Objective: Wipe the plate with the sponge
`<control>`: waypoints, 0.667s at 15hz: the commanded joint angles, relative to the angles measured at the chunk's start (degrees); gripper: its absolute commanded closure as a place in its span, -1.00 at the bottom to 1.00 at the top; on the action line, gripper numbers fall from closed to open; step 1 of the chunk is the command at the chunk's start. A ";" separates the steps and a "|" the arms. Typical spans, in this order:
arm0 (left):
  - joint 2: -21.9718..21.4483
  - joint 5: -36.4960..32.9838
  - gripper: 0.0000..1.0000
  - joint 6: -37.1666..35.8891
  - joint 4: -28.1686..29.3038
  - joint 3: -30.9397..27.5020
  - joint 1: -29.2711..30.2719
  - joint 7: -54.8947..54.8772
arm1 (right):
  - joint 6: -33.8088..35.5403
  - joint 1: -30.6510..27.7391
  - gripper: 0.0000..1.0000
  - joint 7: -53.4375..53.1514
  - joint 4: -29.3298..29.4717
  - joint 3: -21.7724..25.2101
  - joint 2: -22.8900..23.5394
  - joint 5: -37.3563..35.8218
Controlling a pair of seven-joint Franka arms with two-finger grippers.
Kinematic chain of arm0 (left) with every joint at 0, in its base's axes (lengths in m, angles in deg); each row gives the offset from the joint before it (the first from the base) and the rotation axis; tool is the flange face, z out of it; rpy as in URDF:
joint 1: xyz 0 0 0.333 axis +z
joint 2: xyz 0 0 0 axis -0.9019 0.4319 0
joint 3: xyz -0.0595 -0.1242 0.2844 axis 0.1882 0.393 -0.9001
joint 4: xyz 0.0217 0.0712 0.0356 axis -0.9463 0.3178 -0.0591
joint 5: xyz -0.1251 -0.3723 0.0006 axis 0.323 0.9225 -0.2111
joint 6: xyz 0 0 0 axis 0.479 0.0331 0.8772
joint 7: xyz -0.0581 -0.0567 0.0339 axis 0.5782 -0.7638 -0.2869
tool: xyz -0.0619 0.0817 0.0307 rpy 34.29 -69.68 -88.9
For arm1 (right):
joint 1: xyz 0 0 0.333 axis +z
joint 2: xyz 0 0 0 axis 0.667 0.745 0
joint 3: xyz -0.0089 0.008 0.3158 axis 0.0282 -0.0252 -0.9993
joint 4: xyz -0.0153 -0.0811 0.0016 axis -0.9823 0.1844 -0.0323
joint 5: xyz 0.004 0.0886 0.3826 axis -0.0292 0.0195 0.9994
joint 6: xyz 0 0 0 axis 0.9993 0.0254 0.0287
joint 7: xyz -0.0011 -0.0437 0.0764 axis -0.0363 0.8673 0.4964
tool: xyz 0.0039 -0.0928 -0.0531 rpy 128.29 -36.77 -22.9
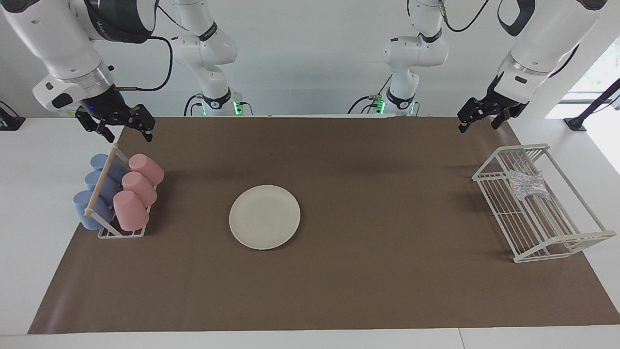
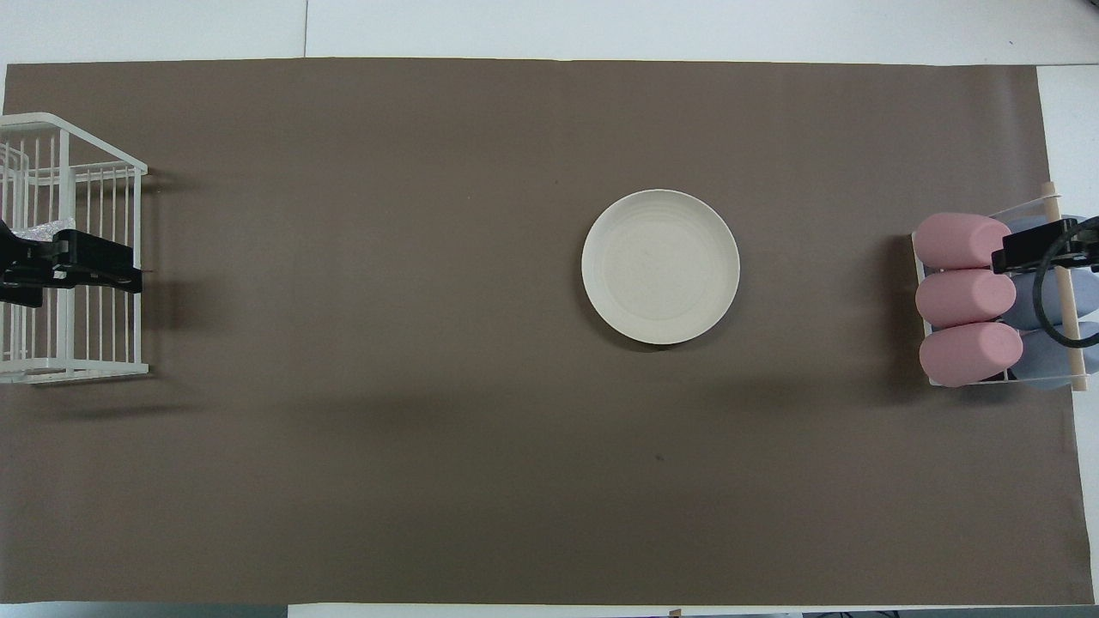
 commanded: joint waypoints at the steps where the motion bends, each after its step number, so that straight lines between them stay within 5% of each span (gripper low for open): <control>1: -0.53 0.23 -1.00 0.48 0.63 -0.35 -0.21 -0.62 | -0.29 0.15 -1.00 -1.04 -0.10 -0.23 -0.31 -0.65; 10: -0.53 -1.78 -1.00 1.18 0.72 -0.18 0.50 6.91 | -0.29 0.15 -1.00 -1.04 -0.10 -0.23 -0.31 -0.65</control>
